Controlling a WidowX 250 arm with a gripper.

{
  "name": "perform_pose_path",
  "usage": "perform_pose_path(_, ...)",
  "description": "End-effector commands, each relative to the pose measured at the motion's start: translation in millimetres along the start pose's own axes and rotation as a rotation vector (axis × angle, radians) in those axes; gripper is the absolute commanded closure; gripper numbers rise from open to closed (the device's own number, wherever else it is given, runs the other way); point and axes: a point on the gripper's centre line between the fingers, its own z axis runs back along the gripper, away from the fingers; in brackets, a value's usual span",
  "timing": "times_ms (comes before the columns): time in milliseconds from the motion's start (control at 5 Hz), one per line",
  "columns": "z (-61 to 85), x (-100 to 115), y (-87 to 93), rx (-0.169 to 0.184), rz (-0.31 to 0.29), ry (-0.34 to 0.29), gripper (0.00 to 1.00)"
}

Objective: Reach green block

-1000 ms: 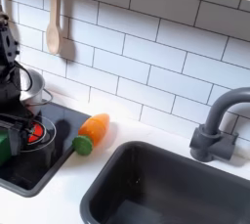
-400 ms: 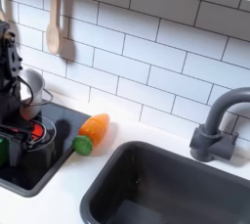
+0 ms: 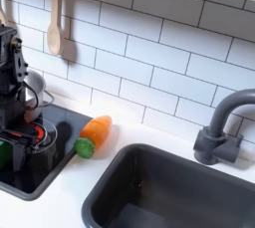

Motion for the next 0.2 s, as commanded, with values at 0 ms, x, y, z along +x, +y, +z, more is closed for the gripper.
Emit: perform_pose_path(0, -0.2, 0.3, 0.1, 0.0, 0.0, 0.0, 0.0)
